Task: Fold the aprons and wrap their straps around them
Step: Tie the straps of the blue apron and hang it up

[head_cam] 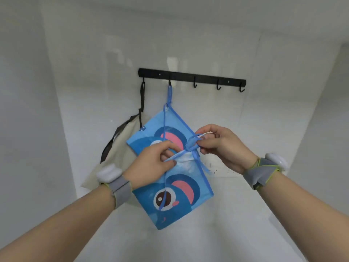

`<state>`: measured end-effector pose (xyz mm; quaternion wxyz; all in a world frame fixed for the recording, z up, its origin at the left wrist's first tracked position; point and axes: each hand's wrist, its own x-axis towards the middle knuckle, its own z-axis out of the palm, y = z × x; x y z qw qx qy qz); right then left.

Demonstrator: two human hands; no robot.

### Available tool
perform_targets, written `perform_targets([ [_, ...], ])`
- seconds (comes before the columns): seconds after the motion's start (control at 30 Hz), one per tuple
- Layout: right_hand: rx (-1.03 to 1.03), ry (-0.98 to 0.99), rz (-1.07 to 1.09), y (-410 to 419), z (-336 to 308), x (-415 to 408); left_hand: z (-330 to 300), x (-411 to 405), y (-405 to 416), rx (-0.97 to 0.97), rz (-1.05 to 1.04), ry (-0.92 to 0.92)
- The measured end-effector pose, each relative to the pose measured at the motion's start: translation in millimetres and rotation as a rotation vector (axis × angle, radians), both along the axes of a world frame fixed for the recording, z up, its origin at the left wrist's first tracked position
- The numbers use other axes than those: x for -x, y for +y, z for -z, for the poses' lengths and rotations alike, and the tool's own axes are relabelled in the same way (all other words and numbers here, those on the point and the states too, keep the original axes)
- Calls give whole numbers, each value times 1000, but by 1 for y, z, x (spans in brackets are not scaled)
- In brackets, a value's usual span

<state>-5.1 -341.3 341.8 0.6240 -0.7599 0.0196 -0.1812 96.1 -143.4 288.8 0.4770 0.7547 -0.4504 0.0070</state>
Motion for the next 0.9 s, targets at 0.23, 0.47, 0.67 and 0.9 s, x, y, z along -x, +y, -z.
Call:
perform_targets([
  [0.23,107,-158,117,9,-78,-39,-81,-28,7,-57,-116,-270],
  [0.47,152,-297,373,0,-104,-77,-122,-49,-32,-33,-327,-414],
  [0.67,308,-350,556,-27,-110,-99,-134,-58,-60,-2,-349,-437],
  [0.9,551,-319,616,-38,-114,-119,-136,-69,-72,-43,-359,-484],
])
